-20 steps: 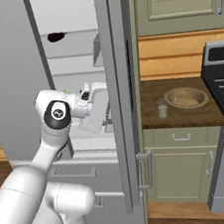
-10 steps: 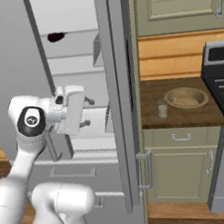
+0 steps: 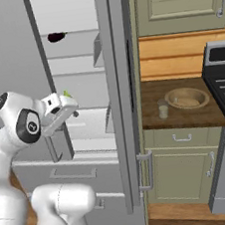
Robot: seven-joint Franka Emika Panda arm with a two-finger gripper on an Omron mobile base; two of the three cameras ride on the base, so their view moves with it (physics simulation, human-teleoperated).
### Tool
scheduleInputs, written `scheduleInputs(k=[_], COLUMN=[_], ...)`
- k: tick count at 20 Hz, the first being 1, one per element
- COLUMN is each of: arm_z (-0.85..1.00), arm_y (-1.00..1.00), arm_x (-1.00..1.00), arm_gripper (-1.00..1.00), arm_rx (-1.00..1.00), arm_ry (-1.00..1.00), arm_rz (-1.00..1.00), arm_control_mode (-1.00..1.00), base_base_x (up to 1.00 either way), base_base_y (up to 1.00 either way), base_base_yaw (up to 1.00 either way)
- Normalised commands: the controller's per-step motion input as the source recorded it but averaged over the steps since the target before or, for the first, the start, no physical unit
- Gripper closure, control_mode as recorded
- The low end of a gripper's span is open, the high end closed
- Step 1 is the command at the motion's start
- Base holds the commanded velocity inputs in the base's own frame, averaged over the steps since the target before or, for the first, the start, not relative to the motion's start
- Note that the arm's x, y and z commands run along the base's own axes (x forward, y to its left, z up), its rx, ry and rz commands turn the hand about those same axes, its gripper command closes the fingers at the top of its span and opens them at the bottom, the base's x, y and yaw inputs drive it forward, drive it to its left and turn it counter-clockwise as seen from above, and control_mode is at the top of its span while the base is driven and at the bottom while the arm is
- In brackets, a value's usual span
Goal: Grab a lemon wedge from the fridge and one ice cube from the ice bowl, and put them in the glass of lemonade.
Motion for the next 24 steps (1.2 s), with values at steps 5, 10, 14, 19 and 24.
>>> scheduleInputs(k=[5, 10, 14, 19, 24], arm_z=[-0.53, 0.33, 0.29, 0.0, -0.3], arm_y=[0.27, 0.38, 0.69, 0.96, 0.89], arm_x=[0.12, 0.0, -0.03, -0.02, 0.0], arm_gripper=[-1.0, -1.0, -1.0, -1.0, -1.0], arm_rx=[0.88, 0.18, 0.05, 0.0, -0.01], arm_ry=[-0.01, 0.06, 0.07, 0.04, 0.15], arm_rz=[0.34, 0.09, 0.0, 0.0, -0.01], arm_control_mode=[-1.0, -1.0, -1.0, -1.0, -1.0], base_base_x=[0.0, 0.0, 0.0, 0.0, 0.0], base_base_y=[0.0, 0.0, 0.0, 0.0, 0.0], base_base_yaw=[0.0, 0.0, 0.0, 0.0, 0.0])
